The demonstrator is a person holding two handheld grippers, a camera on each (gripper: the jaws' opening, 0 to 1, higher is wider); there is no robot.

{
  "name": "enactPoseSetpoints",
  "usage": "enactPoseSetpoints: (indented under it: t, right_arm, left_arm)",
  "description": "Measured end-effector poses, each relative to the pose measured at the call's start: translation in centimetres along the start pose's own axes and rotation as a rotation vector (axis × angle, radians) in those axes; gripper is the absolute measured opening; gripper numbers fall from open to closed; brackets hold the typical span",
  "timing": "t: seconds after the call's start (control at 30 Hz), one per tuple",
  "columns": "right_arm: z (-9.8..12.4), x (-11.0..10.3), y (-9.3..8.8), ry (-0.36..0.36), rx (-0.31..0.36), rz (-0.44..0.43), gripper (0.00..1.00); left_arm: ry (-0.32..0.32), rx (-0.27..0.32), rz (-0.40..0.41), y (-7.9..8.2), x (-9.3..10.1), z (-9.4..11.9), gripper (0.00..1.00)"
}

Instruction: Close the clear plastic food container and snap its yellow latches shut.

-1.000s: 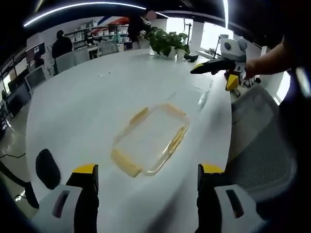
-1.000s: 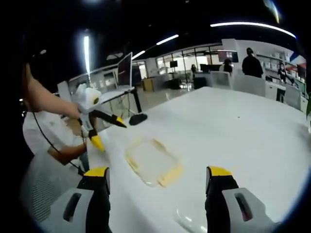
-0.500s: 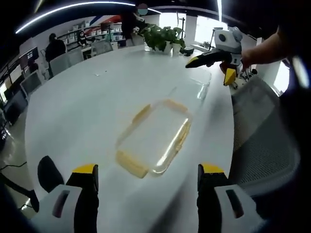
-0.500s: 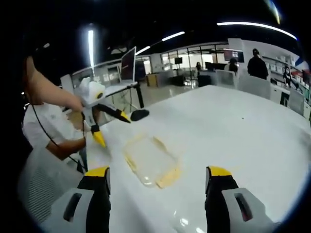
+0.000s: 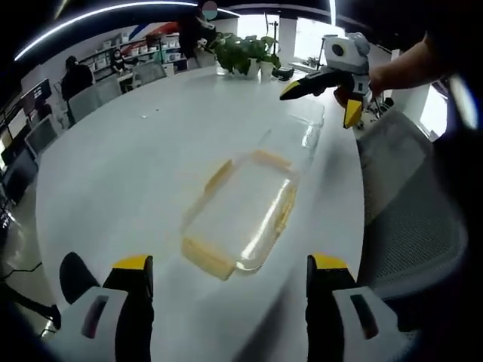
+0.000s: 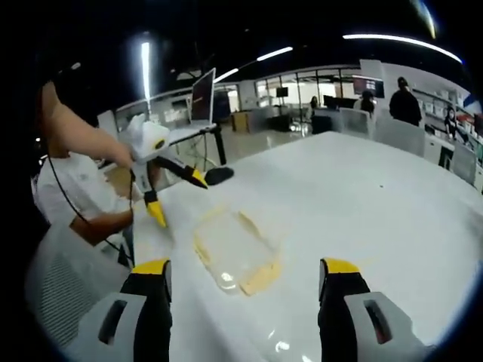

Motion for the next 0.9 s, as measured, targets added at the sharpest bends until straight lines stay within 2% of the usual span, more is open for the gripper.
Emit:
enactPoseSetpoints:
  t: [0.3, 0.9]
  right_arm:
    - [-0.6, -0.3, 0.0, 0.018, -0.022, 0.065, 0.82]
    - [-1.6, -0.2, -0.1, 0.047, -0.067, 0.133, 0.79]
  left_arm:
    - [-0.023, -0.046, -0.045, -0.2, -0.3, -0.4, 0.83]
    - [-0.056, -0.114, -0.122, -0.5, -1.3, -1.0, 0.81]
Point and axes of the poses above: the point that each gripper's makers call its tool centre point, and the gripper's own axes: z roughly backward along the fingers, x roughly to its right, y roughly out of its top, the point moved 8 cm from there along z, roughly backward along the fingers, and after that the axes turned 12 degrees about -y, right-handed, at the moved point
